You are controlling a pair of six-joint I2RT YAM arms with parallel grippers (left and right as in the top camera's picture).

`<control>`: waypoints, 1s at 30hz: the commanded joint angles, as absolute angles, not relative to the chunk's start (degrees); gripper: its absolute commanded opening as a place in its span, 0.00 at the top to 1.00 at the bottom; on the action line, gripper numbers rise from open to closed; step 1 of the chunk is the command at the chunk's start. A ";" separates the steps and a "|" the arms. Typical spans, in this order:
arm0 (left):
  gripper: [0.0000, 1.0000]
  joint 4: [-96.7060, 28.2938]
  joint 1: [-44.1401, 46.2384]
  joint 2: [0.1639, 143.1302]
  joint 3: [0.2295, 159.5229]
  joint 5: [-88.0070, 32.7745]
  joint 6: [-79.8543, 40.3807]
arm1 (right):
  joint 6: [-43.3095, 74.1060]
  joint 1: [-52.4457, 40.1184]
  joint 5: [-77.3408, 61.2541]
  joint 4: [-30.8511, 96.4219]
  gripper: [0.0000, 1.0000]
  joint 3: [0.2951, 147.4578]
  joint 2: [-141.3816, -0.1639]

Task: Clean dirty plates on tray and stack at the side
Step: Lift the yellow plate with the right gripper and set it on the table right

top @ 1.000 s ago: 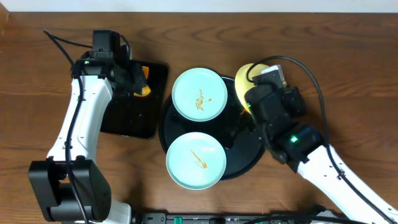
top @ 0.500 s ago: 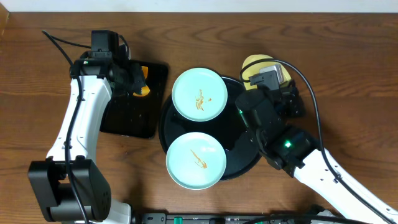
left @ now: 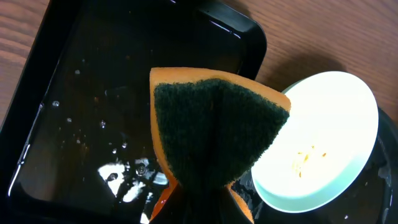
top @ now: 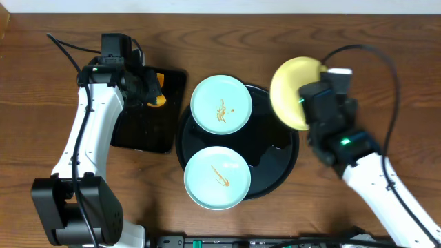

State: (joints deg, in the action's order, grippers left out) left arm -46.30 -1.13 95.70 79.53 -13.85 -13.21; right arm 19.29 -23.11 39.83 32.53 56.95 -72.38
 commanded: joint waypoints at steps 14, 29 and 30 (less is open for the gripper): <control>0.92 -46.46 -1.43 95.81 80.01 -14.57 -12.23 | 34.22 10.92 10.02 26.92 0.99 57.74 -87.55; 0.92 -46.24 -1.43 95.81 80.01 -14.55 -10.74 | 27.18 15.35 5.89 16.75 0.98 57.74 -101.21; 0.92 -46.24 -1.43 95.81 80.01 -14.55 -10.72 | 25.89 15.35 5.58 16.12 0.96 57.76 -100.99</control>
State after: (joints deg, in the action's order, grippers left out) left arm -46.19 -1.13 95.70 79.53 -13.85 -11.73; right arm 30.39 15.05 6.11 17.17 56.95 -101.36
